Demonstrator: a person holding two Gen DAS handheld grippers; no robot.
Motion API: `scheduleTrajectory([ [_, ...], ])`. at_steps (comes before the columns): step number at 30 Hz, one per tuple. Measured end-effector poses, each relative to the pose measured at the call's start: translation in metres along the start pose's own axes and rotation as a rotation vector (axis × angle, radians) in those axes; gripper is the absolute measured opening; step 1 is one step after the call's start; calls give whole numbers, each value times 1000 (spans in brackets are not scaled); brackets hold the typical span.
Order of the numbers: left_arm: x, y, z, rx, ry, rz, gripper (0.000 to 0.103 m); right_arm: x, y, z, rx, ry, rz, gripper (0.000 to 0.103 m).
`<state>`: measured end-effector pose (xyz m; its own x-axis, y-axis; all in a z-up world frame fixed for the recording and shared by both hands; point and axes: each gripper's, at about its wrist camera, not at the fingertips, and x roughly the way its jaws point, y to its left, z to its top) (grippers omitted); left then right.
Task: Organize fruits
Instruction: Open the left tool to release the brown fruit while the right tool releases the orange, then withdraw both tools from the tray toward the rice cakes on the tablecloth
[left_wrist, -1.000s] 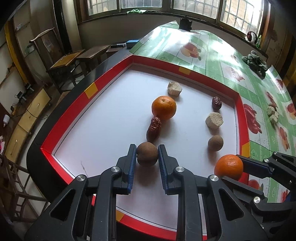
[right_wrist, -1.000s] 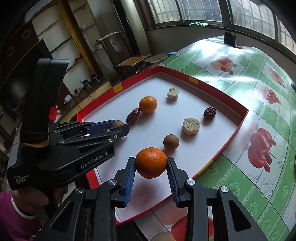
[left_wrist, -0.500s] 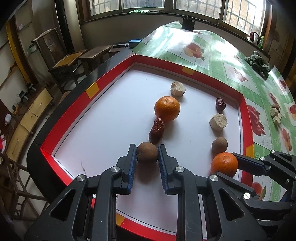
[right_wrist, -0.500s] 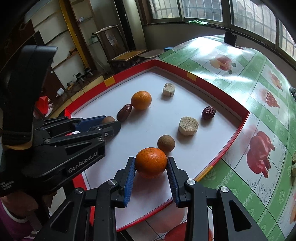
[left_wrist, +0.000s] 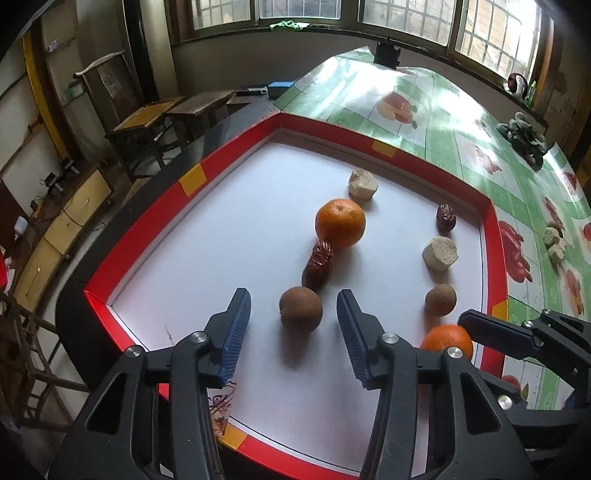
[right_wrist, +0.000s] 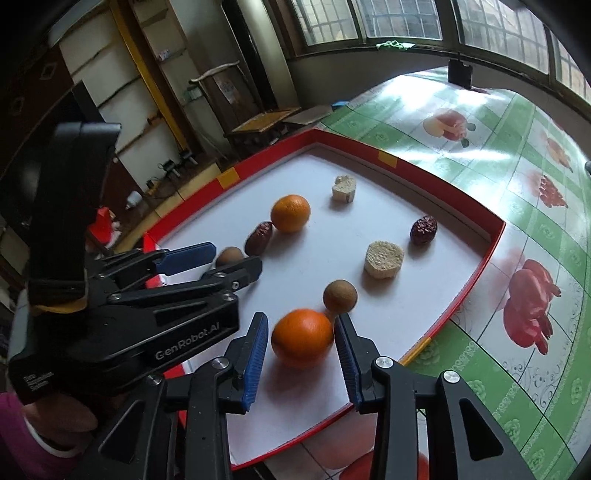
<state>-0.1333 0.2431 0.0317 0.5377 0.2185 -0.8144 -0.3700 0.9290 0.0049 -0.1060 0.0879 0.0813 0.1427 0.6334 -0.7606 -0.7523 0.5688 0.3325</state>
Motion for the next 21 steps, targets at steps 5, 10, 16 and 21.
scheduleTrajectory([
  [5, -7, -5, 2, 10, -17, 15, 48, -13, -1, -1, 11, -24, 11, 40],
  [10, -20, -20, 6, 33, -55, 15, 49, -28, -10, -3, 28, -45, -3, 40],
  [16, -31, -47, 10, 68, -79, -21, 49, -55, -32, -11, 68, -86, -37, 41],
  [21, -39, -79, 13, 110, -94, -61, 49, -77, -62, -24, 126, -105, -95, 42],
])
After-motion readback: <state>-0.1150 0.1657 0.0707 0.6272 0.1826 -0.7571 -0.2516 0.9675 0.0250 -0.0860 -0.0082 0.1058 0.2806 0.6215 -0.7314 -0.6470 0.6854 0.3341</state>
